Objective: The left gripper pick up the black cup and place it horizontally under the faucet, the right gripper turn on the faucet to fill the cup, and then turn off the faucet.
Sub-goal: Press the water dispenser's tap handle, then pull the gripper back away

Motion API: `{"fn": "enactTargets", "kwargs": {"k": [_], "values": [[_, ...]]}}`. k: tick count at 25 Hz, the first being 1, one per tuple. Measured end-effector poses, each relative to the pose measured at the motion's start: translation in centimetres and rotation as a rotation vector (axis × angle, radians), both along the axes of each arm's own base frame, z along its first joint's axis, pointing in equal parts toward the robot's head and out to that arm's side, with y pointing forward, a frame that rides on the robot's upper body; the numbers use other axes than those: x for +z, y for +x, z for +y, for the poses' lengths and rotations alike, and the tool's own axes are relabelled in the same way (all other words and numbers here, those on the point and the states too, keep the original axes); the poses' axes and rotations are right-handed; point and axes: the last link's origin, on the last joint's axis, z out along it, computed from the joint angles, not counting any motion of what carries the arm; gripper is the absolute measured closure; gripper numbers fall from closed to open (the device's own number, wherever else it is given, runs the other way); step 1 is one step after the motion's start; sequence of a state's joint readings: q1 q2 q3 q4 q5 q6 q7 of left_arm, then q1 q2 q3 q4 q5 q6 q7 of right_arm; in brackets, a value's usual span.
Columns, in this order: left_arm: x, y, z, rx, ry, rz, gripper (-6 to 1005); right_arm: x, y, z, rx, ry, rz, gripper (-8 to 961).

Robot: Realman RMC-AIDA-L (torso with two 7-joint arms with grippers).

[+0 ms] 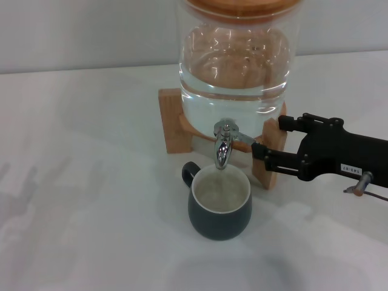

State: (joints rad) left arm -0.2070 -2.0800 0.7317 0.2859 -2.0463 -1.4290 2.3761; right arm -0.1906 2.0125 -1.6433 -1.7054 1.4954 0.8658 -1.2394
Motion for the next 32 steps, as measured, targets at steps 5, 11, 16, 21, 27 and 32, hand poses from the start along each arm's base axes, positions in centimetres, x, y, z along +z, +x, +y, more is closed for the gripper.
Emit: {"fn": "enactTargets", "kwargs": {"k": [5,11,16,21,27,32], "values": [[0.0,0.0,0.0,-0.001,-0.001,-0.003,408,0.0,0.1,0.3,0.001,0.006,-0.004,187],[-0.1,0.1,-0.1,-0.006,0.000,-0.005,408,0.2,0.2,0.8,-0.003,0.017,-0.004,187],[-0.1,0.1,-0.1,-0.006,-0.001,-0.006,408,0.4,0.5,1.2,-0.016,0.031,0.000,187],[-0.1,0.1,-0.1,-0.006,-0.001,-0.006,408,0.6,0.6,1.6,-0.024,0.036,0.005,187],[-0.1,0.0,-0.2,-0.003,0.000,-0.006,408,0.6,0.4,1.5,-0.010,0.022,0.009,187],[0.0,-0.1,-0.3,0.001,0.001,-0.006,408,1.4,0.3,0.4,0.027,-0.030,0.047,187]]}}
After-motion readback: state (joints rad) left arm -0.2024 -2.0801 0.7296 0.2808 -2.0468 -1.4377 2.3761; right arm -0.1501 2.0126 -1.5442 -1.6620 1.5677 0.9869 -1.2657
